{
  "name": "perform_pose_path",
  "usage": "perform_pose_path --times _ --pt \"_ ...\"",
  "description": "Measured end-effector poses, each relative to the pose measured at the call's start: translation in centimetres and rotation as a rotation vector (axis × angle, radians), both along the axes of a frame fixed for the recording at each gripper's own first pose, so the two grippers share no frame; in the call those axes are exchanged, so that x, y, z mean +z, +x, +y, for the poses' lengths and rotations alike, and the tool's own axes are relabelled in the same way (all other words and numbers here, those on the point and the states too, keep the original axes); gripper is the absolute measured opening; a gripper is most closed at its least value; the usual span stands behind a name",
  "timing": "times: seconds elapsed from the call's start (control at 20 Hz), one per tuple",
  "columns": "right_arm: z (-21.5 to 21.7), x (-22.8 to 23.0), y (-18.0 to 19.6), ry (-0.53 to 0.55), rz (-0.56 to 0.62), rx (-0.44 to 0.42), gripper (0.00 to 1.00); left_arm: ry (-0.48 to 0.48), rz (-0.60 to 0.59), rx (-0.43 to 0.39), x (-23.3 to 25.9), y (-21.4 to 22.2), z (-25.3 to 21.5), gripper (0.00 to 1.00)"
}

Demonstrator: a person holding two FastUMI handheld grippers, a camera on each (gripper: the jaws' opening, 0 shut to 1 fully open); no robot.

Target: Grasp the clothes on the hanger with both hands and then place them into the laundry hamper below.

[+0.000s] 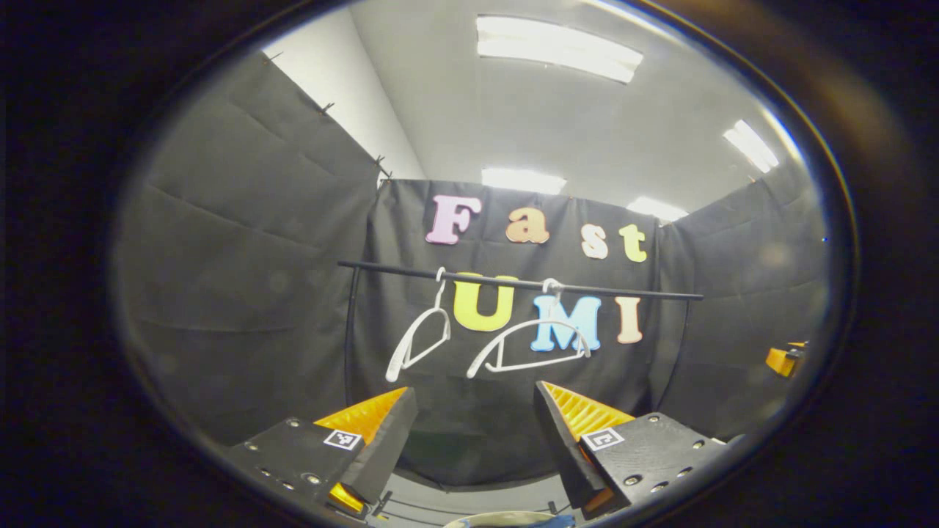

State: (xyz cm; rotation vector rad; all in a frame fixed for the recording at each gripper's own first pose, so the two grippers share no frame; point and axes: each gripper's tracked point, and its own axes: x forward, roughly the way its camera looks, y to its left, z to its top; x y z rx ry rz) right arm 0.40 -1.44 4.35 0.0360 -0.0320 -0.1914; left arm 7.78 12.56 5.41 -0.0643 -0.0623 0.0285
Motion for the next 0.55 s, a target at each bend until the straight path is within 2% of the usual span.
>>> perform_pose_path --times 0.05,0.1,0.15,0.2,0.25,0.35,0.4,0.55 --pt "0.2 0.1 0.1 0.004 -0.001 0.006 0.95 -0.011 0.003 0.001 -0.2 0.0 0.1 0.93" --pt "0.3 0.2 0.2 0.006 -0.004 0.011 0.91 -0.023 0.004 -0.003 -0.2 0.0 0.0 0.93" --pt "0.4 0.2 0.2 0.006 -0.004 0.016 0.91 -0.033 0.008 -0.005 -0.3 0.1 0.0 0.93" --pt "0.6 0.2 0.2 0.004 -0.002 0.019 0.95 -0.039 0.011 -0.007 -0.5 0.1 0.0 0.92" --pt "0.7 0.1 0.1 0.003 -0.001 0.023 0.91 -0.044 0.013 -0.008 -0.7 0.1 0.0 0.92" --pt "1.0 -0.2 -0.1 -0.002 0.005 0.029 0.92 -0.051 0.025 -0.01 -1.2 0.2 -0.1 0.93" --pt "1.0 -0.3 -0.2 -0.007 0.009 0.031 0.95 -0.056 0.033 -0.013 -1.5 0.3 -0.2 0.95" --pt "0.4 -0.9 -0.7 -0.008 0.026 0.019 0.95 -0.057 0.051 -0.024 -2.7 0.4 -0.4 0.9"
